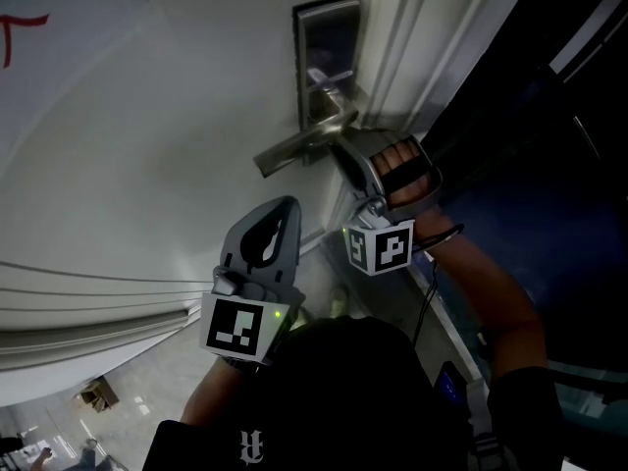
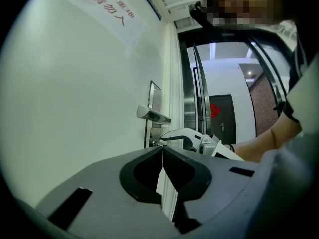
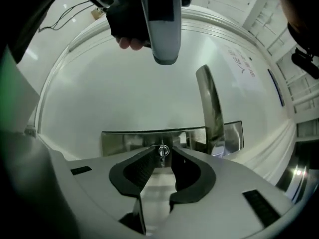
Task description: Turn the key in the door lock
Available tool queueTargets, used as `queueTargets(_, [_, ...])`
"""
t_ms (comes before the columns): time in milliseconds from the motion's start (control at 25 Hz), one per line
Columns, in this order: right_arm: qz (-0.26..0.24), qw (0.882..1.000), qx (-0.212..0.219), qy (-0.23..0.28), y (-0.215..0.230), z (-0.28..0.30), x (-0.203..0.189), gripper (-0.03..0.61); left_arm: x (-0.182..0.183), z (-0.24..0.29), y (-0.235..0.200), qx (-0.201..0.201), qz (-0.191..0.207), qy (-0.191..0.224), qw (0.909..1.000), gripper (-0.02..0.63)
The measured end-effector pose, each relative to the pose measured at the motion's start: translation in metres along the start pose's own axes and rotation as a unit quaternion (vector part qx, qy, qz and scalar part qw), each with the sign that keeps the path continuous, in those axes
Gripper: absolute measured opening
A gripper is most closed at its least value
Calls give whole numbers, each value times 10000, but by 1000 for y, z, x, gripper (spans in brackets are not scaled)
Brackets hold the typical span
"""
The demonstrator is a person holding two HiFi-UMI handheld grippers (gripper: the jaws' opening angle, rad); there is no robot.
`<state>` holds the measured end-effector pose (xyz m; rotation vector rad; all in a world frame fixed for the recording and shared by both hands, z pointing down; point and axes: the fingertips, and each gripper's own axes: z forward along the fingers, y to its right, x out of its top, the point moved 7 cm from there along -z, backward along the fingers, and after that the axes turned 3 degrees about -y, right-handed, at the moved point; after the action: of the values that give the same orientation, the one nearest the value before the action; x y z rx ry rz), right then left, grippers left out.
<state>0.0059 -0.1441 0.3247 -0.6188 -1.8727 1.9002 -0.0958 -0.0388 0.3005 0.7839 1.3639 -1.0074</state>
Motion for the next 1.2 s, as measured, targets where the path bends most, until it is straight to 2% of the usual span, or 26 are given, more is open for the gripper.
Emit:
queueTargets(80, [-90, 9999, -73, -50, 0, 4, 1, 92, 0, 0, -1, 11, -8, 0, 10000, 8])
queueTargets(160, [10, 9999, -69, -80, 0, 5, 1, 27, 0, -1, -2, 23, -17, 2, 10000, 8])
queueTargets(200, [130, 9999, -44, -92, 1, 5, 1, 23, 0, -1, -2, 27, -18, 0, 10000, 8])
queueTargets(280, [523, 9986, 35, -112, 3, 5, 1, 23, 0, 0, -3, 33, -15, -7, 10000, 8])
queueTargets(360, [1183, 9928, 164, -117, 7, 5, 0, 23, 0, 0, -3, 39, -4, -13, 10000, 8])
queueTargets(480, [2467, 9681, 413, -129, 13, 6, -2, 22, 0, 1, -2, 28, 20, -23, 10000, 8])
queueTargets(560, [3242, 9443, 545, -149, 16, 6, -3, 22, 0, 1, -2, 14, 34, -23, 10000, 8])
queueTargets(640, [3962, 9158, 644, -159, 19, 6, -6, 23, 0, 3, -1, -3, 50, -26, 10000, 8])
queueTargets(720, [4793, 8742, 763, -129, 21, 7, -9, 23, 0, 3, -1, -14, 54, -35, 10000, 8])
queueTargets(800, [5700, 8165, 923, -55, 21, 8, -15, 23, 0, 4, -1, -17, 60, -41, 10000, 8])
queueTargets(920, [6914, 7133, 1145, 80, 20, 8, -25, 23, 1, 4, 0, -15, 79, -37, 10000, 8])
queueTargets(1120, [8373, 5256, 1476, 283, 13, 9, -37, 23, 2, 5, 1, -33, 102, -37, 9999, 8])
queueTargets(1200, [8715, 4646, 1532, 339, 11, 10, -39, 23, 3, 4, 2, -43, 111, -37, 9999, 8])
